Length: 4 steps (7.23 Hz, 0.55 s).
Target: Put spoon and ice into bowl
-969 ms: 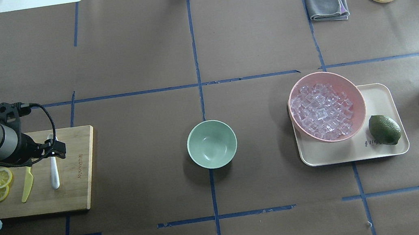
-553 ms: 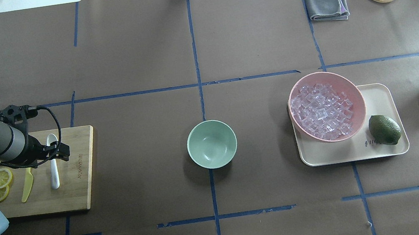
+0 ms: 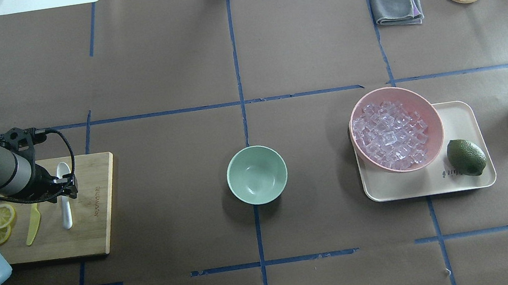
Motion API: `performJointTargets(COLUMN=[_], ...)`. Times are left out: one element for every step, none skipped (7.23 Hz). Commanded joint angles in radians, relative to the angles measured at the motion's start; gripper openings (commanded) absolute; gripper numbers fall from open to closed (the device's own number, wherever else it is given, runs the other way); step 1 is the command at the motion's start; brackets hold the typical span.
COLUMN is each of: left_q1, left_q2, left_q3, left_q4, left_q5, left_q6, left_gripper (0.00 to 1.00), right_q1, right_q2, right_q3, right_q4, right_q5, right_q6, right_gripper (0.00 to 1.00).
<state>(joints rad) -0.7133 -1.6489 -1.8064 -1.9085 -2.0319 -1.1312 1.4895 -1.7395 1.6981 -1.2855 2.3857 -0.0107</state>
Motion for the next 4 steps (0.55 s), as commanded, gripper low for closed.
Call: performJointTargets(left_q1=[0.002,0.005,0.006,0.005], left_q2=[-0.002,-0.002,-0.002,-0.003], left_q3=[0.013,0.016,0.016,0.015], left_q4=[-0.001,-0.003,-0.003,-0.001], left_q5=[-0.002,-0.002,-0.002,-0.005], left_q6=[0.007,0.008,0.008,0.007], left_gripper=[0.51,0.51,0.50,0.24], right_q1=[0.000,0.000,0.000,0.000], right_q2=[0.000,0.000,0.000,0.000], right_q3=[0.000,0.000,0.000,0.000], right_q4=[0.000,0.000,0.000,0.000], right_q5=[0.001,0.000,0.001,0.001], right_q6=[0.000,0.000,0.000,0.000], right_gripper=[1.00,1.00,1.00,1.00])
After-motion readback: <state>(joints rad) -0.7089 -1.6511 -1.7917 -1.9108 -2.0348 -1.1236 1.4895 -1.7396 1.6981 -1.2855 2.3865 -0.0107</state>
